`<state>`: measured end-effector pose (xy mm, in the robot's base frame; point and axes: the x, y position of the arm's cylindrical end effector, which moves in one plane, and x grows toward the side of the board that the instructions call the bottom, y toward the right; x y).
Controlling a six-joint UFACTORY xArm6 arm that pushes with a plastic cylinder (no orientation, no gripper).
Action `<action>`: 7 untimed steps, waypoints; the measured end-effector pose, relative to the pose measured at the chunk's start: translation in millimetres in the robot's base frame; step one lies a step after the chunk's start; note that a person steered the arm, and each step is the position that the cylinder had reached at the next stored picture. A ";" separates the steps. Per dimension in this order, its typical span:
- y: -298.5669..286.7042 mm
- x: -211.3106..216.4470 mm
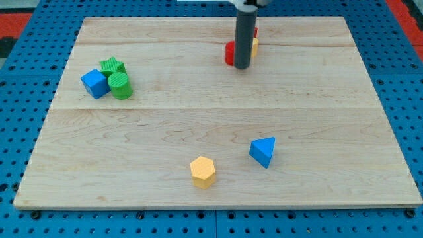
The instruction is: Put the red circle to the left of the yellow heart
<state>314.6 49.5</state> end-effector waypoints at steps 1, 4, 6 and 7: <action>5.3 -16.7; 156.0 164.6; 86.6 233.1; 71.0 243.7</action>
